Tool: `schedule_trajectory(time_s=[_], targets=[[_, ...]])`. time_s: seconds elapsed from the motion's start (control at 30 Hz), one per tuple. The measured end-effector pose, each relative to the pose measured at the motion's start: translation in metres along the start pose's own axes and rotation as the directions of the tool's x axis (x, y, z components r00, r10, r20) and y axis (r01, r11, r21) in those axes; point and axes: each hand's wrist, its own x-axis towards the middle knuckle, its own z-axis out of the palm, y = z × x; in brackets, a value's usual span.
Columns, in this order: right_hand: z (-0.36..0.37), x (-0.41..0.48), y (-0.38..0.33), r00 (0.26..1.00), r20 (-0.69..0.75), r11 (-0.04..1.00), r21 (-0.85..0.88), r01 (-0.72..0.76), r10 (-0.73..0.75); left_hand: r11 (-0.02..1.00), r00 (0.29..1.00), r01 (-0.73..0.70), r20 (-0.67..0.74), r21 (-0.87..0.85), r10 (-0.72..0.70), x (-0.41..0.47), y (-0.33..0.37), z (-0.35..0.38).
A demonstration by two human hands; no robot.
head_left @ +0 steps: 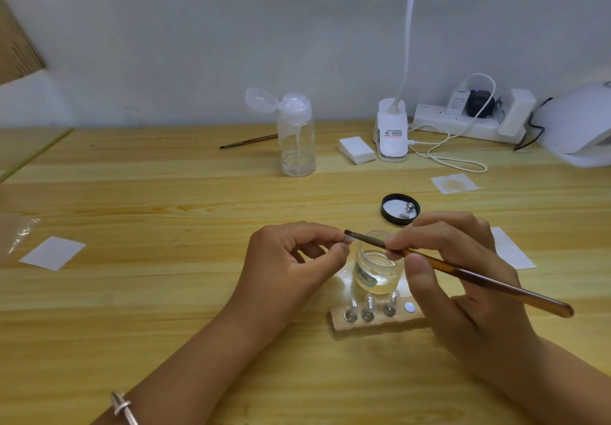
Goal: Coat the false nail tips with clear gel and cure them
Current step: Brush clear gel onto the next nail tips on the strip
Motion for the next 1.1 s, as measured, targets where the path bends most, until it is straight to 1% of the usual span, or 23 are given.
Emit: schedule_trajectory(time_s=[0.03, 0.07, 0.1, 0.17, 0.27, 0.53, 0.73, 0.97, 1.1], targets=[[0.001, -0.007, -0.006, 0.985, -0.171, 0.998, 0.062, 0.004, 0.006, 1.000, 1.000, -0.001, -0.001, 0.000, 0.001, 0.000, 0.000, 0.000], [0.002, -0.015, -0.006, 0.962, -0.273, 0.996, 0.085, 0.025, -0.001, 1.000, 1.000, -0.003, -0.001, 0.002, 0.003, 0.000, 0.000, 0.000], [0.004, -0.019, -0.009, 0.946, -0.323, 0.998, 0.061, 0.021, 0.000, 1.000, 1.000, -0.004, -0.001, 0.004, 0.004, 0.000, -0.001, 0.000], [0.006, -0.018, -0.008, 0.948, -0.318, 0.997, 0.066, 0.041, -0.018, 1.000, 1.000, -0.006, -0.003, 0.004, 0.006, 0.000, -0.001, 0.000], [0.004, -0.014, -0.006, 0.948, -0.318, 0.998, 0.065, 0.025, -0.003, 1.000, 1.000, -0.002, -0.003, -0.003, 0.002, 0.000, -0.001, 0.000], [0.007, -0.017, -0.005, 0.932, -0.361, 0.993, 0.111, 0.033, 0.009, 0.999, 1.000, -0.002, -0.010, -0.034, 0.001, 0.001, -0.003, 0.000], [0.007, -0.019, 0.000, 0.939, -0.344, 0.995, 0.085, 0.055, -0.023, 0.998, 1.000, -0.002, -0.025, -0.058, 0.001, 0.003, -0.006, 0.000], [0.007, -0.020, 0.001, 0.906, -0.420, 0.992, 0.087, 0.088, -0.043, 0.995, 1.000, -0.017, -0.017, -0.101, 0.016, 0.003, -0.007, -0.001], [0.007, -0.021, 0.003, 0.905, -0.422, 0.991, 0.095, 0.096, -0.047, 0.989, 0.999, -0.035, 0.003, -0.147, 0.036, 0.003, -0.007, -0.001]])
